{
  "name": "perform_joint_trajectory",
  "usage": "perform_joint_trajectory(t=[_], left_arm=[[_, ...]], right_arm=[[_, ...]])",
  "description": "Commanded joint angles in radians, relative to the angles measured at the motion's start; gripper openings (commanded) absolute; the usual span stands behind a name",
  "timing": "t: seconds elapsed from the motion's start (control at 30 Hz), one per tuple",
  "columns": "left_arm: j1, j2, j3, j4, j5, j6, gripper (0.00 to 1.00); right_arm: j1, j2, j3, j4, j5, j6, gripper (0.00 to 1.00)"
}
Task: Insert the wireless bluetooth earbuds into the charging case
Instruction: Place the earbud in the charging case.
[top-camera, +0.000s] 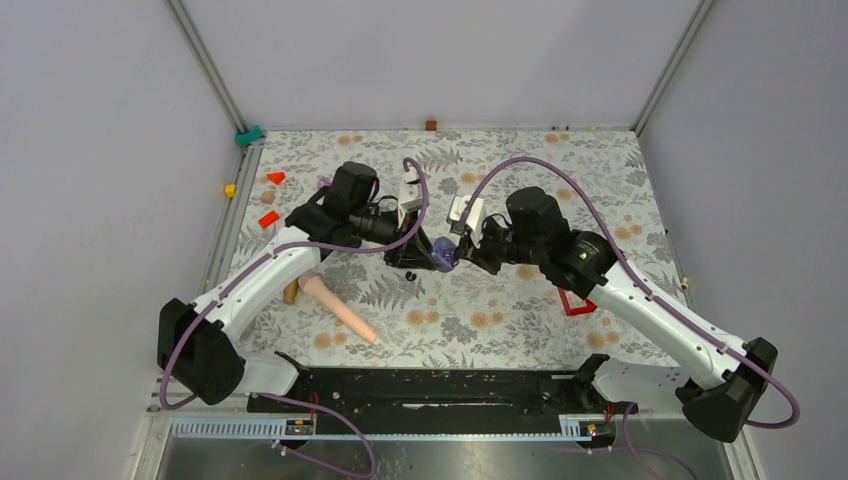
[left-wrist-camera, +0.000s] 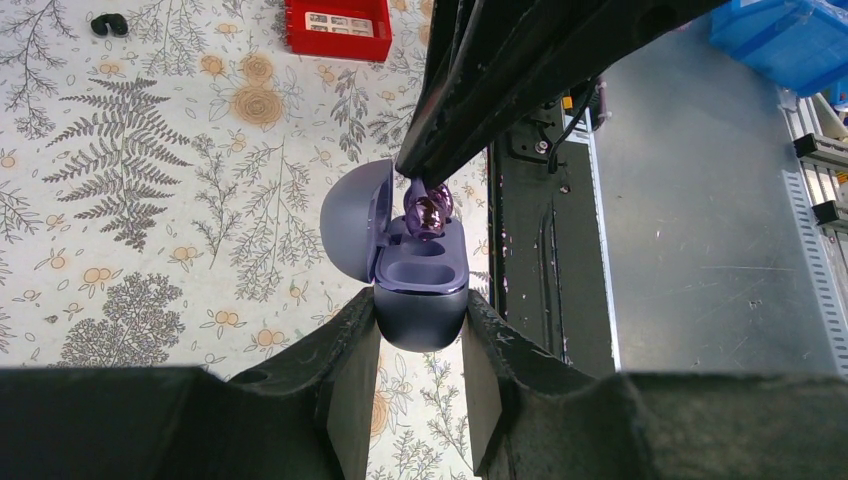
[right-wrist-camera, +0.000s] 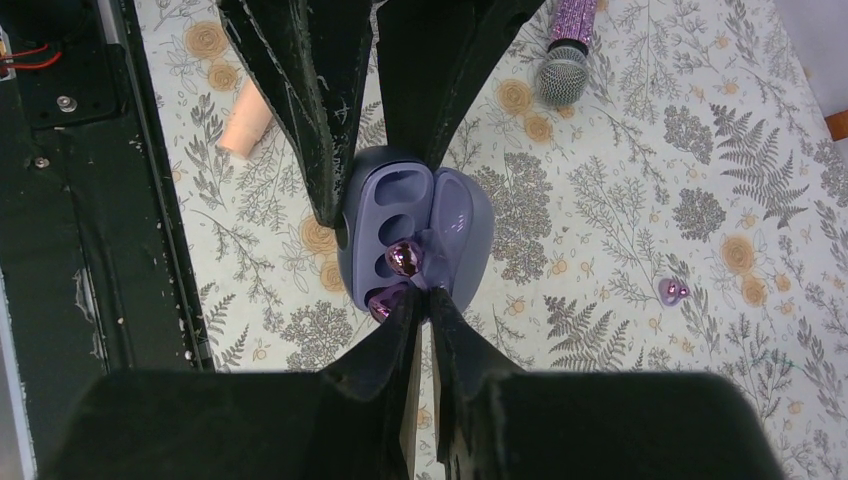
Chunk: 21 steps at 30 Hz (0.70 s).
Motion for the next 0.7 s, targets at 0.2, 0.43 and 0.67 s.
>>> perform_joint_trajectory(t=[0.2, 0.43, 0.67], left_arm=[[-0.002, -0.007, 0.037, 0.025, 0.045, 0.018, 0.0], [-0.002, -0.014, 0.035, 0.022, 0.041, 0.022, 0.0], [0.001, -0.02, 0.036, 0.021, 0.038, 0.022, 0.0]], right_arm=[[0.023, -0.024, -0.03, 0.064, 0.012, -0.012, 0.12], [0.023, -0.034, -0.041, 0.066, 0.024, -0.023, 0.12], [0.023, -0.057, -0.045, 0.051, 0.028, -0.051, 0.12]])
